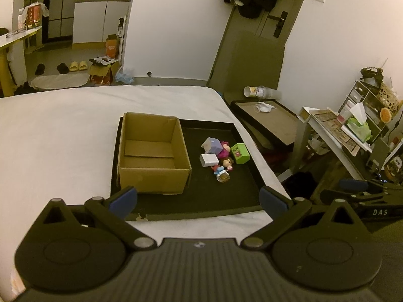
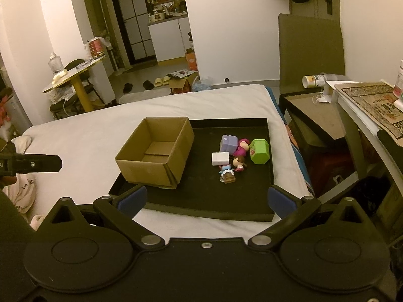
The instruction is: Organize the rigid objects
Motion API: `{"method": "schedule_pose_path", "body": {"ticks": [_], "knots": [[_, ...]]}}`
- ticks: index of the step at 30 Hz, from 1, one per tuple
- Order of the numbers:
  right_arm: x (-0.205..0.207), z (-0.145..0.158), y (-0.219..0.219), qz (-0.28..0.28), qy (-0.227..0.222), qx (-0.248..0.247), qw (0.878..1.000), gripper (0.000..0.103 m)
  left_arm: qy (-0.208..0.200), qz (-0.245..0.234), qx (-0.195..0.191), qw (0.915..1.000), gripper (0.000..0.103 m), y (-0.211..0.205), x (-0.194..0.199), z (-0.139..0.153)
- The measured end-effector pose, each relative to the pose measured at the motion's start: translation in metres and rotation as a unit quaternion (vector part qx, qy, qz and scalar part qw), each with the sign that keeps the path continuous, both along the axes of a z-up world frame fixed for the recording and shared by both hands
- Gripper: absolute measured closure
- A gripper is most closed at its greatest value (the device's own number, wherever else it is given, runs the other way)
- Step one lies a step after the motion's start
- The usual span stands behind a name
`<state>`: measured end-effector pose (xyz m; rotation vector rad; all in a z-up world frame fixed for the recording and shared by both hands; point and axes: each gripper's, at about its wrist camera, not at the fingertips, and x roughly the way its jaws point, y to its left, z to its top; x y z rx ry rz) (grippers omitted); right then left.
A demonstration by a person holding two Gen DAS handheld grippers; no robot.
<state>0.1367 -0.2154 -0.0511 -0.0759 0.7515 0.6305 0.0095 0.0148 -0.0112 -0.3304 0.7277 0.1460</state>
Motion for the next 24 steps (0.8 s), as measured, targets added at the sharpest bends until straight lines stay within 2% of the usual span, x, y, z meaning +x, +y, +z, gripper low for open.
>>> {"method": "schedule_pose_path", "body": {"ticks": [24], "knots": [[0.045,-0.036,0.006,-0.018,0.029,-0.015,0.999,0.000,0.033,0.016,0.001,0.9993,0.001,0.034,0.032,-0.030]]}}
